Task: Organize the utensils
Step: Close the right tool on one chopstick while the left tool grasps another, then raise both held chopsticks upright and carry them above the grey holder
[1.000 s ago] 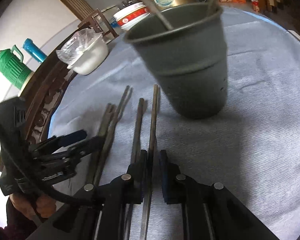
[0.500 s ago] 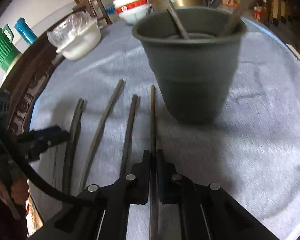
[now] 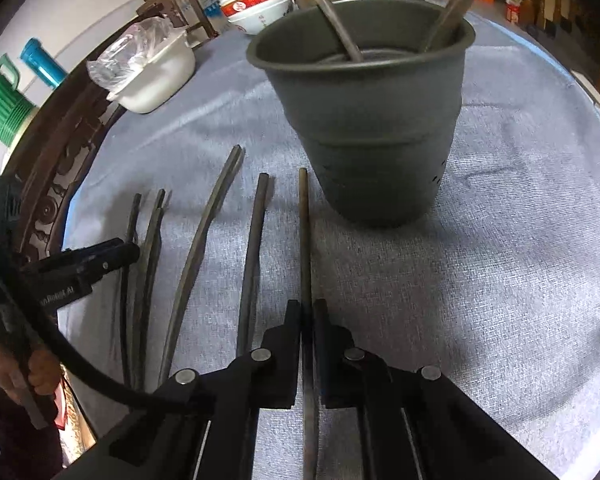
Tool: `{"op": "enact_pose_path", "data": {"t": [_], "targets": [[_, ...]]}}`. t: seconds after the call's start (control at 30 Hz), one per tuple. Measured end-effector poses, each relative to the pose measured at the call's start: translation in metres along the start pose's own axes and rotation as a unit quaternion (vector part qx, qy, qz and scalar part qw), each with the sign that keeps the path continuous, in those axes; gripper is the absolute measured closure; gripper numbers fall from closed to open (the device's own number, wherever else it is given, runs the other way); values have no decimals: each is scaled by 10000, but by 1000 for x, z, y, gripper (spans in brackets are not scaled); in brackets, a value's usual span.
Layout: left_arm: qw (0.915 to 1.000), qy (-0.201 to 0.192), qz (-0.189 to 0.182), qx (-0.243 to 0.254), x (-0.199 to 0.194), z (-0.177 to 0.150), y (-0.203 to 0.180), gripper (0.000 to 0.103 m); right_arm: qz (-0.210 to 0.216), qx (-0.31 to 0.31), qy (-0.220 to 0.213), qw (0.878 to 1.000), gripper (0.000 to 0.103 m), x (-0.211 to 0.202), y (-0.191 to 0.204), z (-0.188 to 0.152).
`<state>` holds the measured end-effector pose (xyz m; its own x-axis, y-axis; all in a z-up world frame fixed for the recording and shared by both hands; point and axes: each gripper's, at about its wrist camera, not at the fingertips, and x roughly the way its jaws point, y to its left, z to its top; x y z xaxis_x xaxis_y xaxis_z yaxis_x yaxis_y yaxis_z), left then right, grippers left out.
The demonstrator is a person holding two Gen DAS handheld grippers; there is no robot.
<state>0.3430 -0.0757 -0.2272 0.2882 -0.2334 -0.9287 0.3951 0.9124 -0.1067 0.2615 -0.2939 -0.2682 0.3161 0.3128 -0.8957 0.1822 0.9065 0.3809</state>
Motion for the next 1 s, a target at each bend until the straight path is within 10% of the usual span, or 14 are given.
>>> {"op": "enact_pose_path", "data": {"t": [0.13,0.23,0.3,0.67,1.0], "targets": [[9995,76,-38,-312,6,16,5,58,-206,-98,-219,9995,92,7,11,13],[9992,58,211,-341,8,20,5,92,-388,-352,-275,9982,94,9,22,15],[9981,57,-132,-606,6,20,13,96,-303,-352,-285,9985,97,7,21,15],[9896,-1311,-421,-422,-106,17,-3,97,613,-919,-1565,9815,97,-84,37,-3],[9620,-2648,-659,73,-210,4,-58,97,1247,-714,-3303,9329,97,-180,24,-25]]}}
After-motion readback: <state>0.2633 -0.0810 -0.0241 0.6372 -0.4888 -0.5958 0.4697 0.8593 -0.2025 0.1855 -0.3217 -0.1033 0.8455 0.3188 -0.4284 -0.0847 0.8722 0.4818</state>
